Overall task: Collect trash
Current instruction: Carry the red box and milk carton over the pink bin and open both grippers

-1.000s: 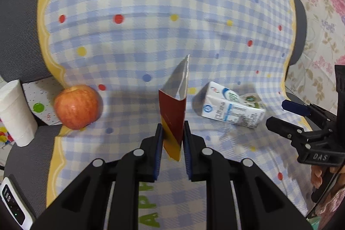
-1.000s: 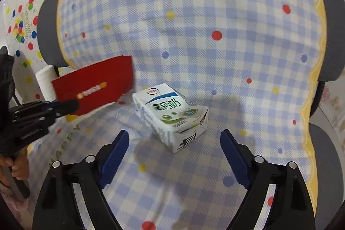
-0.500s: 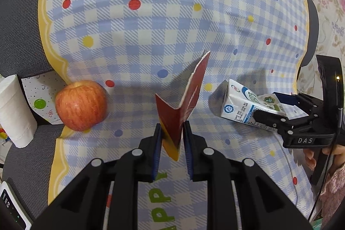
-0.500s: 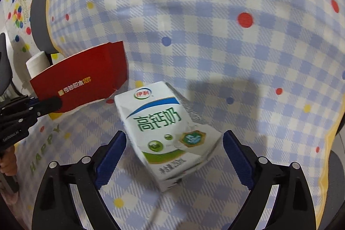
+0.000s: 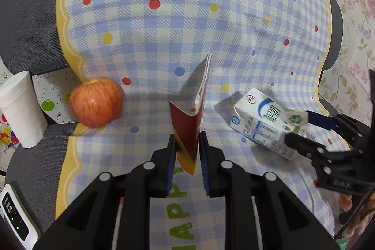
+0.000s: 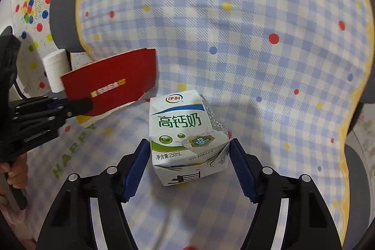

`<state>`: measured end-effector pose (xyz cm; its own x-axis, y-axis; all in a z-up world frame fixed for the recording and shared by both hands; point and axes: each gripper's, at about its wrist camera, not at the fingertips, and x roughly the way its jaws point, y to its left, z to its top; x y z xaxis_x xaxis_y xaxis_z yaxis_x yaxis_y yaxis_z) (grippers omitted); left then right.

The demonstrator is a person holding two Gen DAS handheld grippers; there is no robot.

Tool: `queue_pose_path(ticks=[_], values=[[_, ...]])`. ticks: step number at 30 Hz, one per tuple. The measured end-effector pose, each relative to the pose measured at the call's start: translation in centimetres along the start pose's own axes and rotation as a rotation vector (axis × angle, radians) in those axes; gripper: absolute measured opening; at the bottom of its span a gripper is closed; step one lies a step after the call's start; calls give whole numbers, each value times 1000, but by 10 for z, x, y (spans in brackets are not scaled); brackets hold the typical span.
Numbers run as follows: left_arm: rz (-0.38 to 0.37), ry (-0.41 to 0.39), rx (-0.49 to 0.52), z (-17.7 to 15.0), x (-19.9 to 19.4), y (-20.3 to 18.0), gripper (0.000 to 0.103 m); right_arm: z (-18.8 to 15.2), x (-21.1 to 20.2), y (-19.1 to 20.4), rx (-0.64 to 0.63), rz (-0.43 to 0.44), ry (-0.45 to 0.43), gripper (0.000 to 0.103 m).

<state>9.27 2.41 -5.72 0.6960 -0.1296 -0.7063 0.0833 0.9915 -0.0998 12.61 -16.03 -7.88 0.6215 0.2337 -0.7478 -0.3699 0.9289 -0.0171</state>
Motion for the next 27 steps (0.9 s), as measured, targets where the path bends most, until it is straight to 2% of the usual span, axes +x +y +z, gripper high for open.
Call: queue_pose_path(ticks=[10,15,19,23,27], values=[[2,-58,29,-7,-31,-5,18,-34,-68,13,133,-105,-58,68],[-14,-108,65,-13,-60,-19,18,-59,-112,13,206,-121,-110,68],[-51,-132,111,-25,-79,-41,18,-86,-147,18,246,-135,-138,68],[-120,-135,176,-45,-96,-74,18,-119,-178,19,292,-161,-159,68],[-203,-127,235,-69,-108,-107,18,-162,-212,14,349,-241,-175,68]])
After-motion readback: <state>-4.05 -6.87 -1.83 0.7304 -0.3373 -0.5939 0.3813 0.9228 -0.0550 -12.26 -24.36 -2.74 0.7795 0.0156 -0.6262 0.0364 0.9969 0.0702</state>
